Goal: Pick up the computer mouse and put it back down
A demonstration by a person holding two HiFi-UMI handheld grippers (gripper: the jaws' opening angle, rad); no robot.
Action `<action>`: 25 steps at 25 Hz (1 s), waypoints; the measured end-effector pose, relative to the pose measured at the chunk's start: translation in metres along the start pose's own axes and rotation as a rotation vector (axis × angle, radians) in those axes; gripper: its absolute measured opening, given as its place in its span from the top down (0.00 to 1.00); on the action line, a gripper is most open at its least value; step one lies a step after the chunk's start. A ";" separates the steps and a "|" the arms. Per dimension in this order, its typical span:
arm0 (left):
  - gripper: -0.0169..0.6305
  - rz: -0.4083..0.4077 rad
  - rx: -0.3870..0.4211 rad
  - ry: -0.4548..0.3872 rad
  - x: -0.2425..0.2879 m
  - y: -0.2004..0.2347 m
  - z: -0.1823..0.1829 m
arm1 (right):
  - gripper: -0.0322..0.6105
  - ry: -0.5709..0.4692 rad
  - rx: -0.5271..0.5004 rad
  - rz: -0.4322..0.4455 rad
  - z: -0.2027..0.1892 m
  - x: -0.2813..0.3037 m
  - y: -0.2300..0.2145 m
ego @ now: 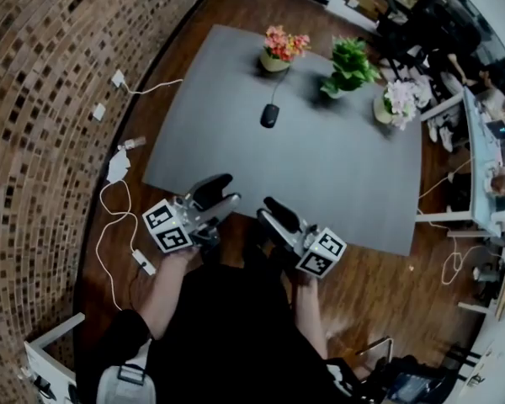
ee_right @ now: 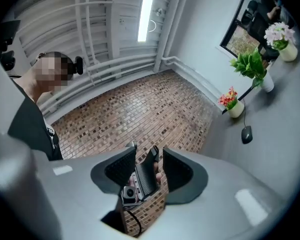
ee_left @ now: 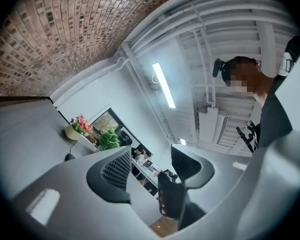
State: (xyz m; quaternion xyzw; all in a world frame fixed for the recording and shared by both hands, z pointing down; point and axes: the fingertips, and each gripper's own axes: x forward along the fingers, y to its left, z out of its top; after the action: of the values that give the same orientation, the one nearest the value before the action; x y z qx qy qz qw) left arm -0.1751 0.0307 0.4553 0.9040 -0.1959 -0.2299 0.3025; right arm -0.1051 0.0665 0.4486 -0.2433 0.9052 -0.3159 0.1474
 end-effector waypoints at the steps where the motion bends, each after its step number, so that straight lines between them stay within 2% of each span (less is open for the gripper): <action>1: 0.58 0.006 0.017 0.010 0.012 0.003 0.000 | 0.72 -0.011 -0.004 0.011 0.012 -0.003 -0.009; 3: 0.61 -0.003 0.054 0.030 0.042 0.004 -0.001 | 0.72 -0.047 -0.011 0.036 0.038 -0.012 -0.028; 5: 0.69 -0.017 0.068 0.032 0.071 0.004 -0.002 | 0.72 -0.089 -0.003 0.048 0.062 -0.027 -0.052; 8: 0.88 -0.052 0.055 0.017 0.105 -0.005 -0.006 | 0.72 -0.144 0.012 0.051 0.093 -0.055 -0.083; 10: 0.96 -0.075 0.049 0.017 0.122 -0.011 -0.009 | 0.73 -0.179 0.013 0.054 0.111 -0.072 -0.099; 14: 0.97 -0.066 0.075 0.025 0.142 -0.016 -0.019 | 0.73 -0.220 0.029 0.053 0.129 -0.099 -0.130; 19: 0.97 0.020 0.111 0.097 0.136 0.000 -0.033 | 0.73 -0.249 0.074 0.034 0.124 -0.108 -0.153; 25: 0.97 0.014 0.077 0.115 0.138 0.039 -0.031 | 0.73 -0.190 0.040 -0.020 0.124 -0.088 -0.162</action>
State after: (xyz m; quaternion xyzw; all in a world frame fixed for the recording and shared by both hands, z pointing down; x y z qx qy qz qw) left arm -0.0541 -0.0520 0.4608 0.9254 -0.1931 -0.1676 0.2797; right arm 0.0769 -0.0587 0.4691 -0.2780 0.8782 -0.3110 0.2343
